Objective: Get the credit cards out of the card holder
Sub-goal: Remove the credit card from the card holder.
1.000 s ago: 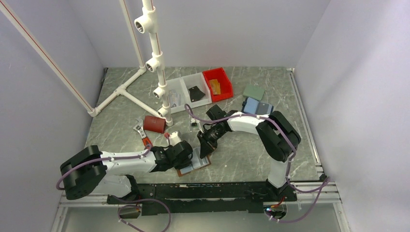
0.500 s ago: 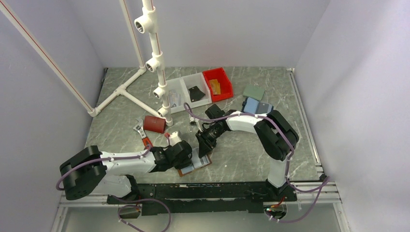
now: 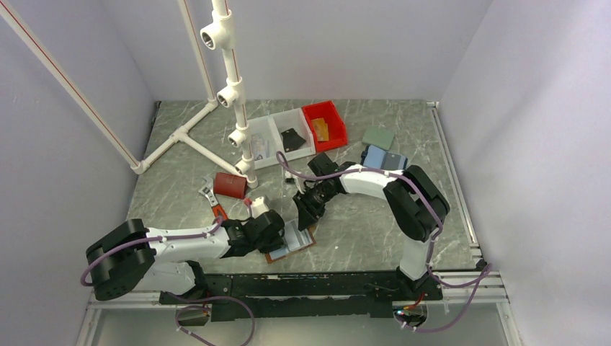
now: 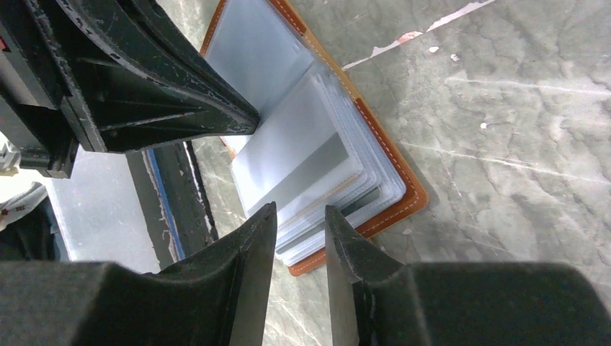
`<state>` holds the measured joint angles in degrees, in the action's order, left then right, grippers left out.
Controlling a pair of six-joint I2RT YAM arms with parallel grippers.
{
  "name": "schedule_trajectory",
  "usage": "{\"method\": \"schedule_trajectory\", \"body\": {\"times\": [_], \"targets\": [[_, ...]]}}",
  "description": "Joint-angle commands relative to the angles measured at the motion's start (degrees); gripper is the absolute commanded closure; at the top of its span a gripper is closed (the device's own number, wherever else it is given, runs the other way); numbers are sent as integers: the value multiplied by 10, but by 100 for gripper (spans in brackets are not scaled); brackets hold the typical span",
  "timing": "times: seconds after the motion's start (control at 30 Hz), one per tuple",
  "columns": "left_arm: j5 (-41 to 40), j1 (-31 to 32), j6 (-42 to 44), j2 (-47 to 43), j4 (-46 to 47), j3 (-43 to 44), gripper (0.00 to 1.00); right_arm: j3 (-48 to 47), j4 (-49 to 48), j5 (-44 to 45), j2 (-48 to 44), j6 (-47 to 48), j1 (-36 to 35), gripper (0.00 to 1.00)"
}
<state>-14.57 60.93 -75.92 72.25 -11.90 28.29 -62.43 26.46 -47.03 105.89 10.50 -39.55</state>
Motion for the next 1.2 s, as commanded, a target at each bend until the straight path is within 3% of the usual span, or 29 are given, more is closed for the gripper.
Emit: {"method": "schedule_trajectory", "body": {"times": [0.0,0.33,0.57,0.9,1.17], "targets": [[9,-3,20,-5,-11,-4,96,-13,-3,-36,6,8,-10,66],[49,-3,62,-16,64,-27,91,-15,-6,-105,19,-6,-14,70],[81,-3,97,-50,132,-59,72,-16,-2,-158,12,-4,-8,76],[102,-4,125,-131,210,-121,40,-14,-7,-170,19,-9,-9,72],[124,-4,149,-143,252,-129,29,-11,-14,-171,20,-16,-9,74]]}}
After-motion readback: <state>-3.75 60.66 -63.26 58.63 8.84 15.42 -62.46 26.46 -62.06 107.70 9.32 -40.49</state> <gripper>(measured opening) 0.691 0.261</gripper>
